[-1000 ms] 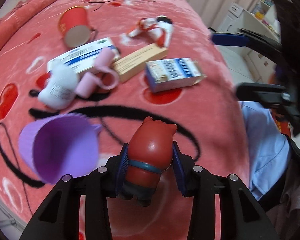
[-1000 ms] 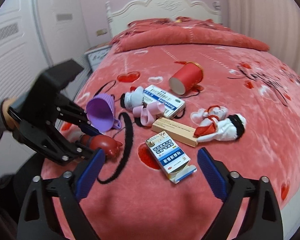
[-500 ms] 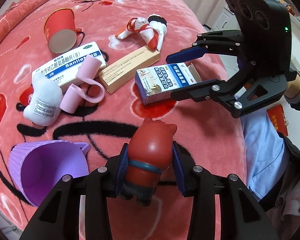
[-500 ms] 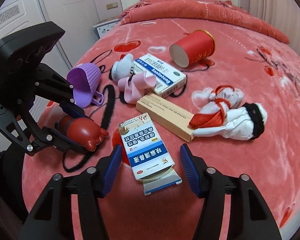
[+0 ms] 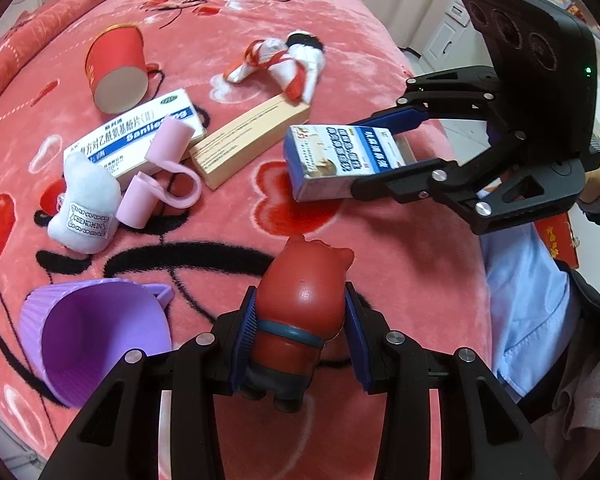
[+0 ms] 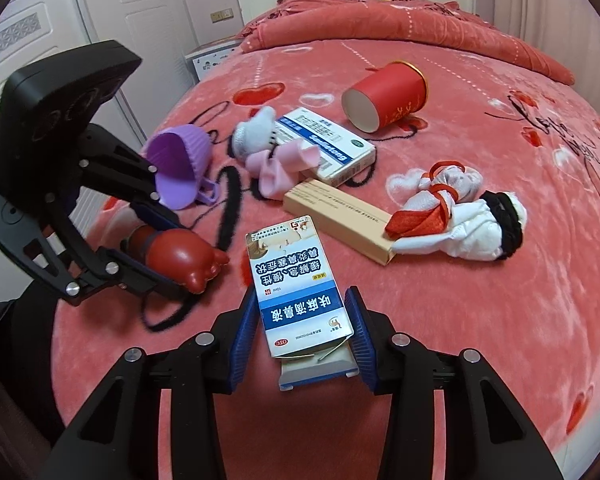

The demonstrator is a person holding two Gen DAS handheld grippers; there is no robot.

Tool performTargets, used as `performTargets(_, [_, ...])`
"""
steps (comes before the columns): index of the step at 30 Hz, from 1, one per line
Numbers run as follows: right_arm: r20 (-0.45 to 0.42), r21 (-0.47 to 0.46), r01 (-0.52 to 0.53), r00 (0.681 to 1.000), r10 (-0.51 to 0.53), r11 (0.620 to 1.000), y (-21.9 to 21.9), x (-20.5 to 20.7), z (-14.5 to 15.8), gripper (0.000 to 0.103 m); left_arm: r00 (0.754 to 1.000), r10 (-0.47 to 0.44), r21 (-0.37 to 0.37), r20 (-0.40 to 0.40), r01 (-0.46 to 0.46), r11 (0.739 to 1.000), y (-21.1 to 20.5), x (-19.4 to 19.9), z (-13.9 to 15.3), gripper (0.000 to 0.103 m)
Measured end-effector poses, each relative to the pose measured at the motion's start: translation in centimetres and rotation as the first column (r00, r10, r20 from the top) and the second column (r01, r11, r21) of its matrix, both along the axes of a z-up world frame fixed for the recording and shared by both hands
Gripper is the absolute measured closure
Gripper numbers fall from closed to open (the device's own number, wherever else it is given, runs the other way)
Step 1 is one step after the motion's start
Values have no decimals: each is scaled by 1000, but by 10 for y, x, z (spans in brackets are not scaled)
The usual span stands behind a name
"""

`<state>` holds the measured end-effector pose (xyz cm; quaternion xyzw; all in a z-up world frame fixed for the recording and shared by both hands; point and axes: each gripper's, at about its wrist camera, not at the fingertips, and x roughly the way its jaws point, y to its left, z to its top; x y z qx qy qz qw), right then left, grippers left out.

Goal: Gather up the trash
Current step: 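Carry the medicine box and red toy over the orange bucket with both tools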

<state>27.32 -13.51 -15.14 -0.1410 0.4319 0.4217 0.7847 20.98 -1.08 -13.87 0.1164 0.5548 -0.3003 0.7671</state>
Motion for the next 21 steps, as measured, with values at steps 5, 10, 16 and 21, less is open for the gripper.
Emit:
performTargets(5, [19,13,20,1000,-20,1000,-18,-32,22,59,999,-9,4,33,9,1000,-6,-20,20,60])
performTargets(10, [34,40,80,996,-81,996,-49,-78,45,59,996,-55,4,75,55,998,-28,-49,43,60])
performTargets(16, [68,74,173,982,-178,982,-96,-135,70,59,982,-142,9,125,142,990,-66,-84,66,60])
performTargets(21, [86,101,287,951,-296,953,-147,-177,84,59,961,-230,-3,152,233,973,-108,-104,76,60])
